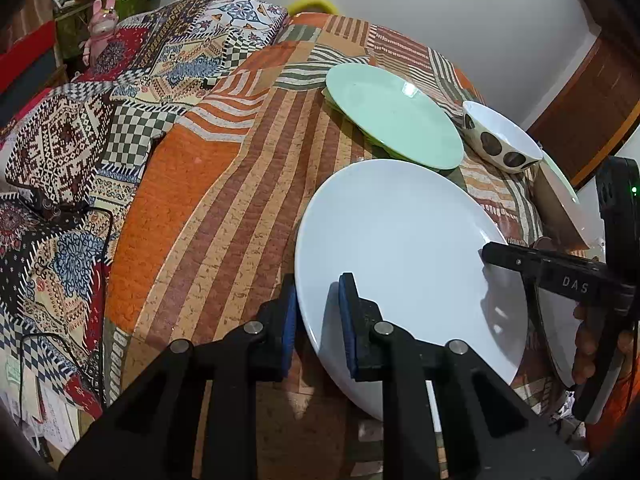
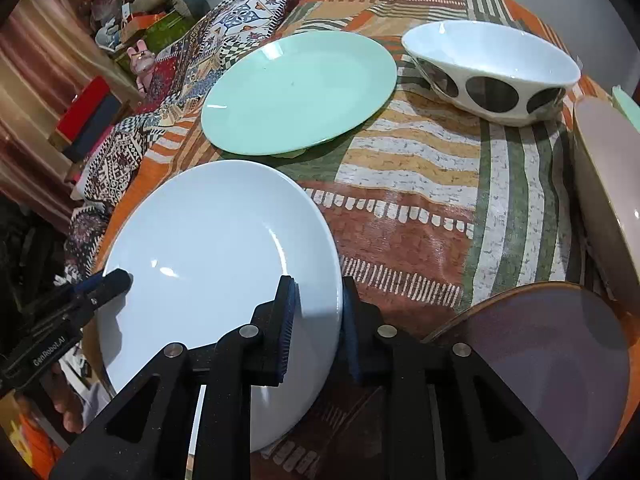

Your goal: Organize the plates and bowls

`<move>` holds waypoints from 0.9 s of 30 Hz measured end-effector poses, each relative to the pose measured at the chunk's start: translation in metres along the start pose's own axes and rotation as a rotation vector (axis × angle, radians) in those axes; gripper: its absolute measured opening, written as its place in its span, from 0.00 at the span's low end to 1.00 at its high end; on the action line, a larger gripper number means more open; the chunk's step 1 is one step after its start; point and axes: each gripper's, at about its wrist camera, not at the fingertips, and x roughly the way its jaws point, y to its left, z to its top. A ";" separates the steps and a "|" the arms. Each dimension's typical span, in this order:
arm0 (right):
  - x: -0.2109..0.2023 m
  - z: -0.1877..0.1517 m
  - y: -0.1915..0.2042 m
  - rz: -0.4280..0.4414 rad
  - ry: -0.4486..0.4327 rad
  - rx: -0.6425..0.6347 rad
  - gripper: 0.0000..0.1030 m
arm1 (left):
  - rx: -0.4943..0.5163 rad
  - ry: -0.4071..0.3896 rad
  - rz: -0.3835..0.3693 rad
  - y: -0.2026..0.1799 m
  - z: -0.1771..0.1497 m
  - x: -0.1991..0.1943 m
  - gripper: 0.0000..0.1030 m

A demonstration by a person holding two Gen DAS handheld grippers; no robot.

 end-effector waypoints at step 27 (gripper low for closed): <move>-0.060 -0.009 -0.002 0.035 -0.138 0.063 0.22 | 0.024 -0.099 0.024 -0.037 0.008 -0.058 0.19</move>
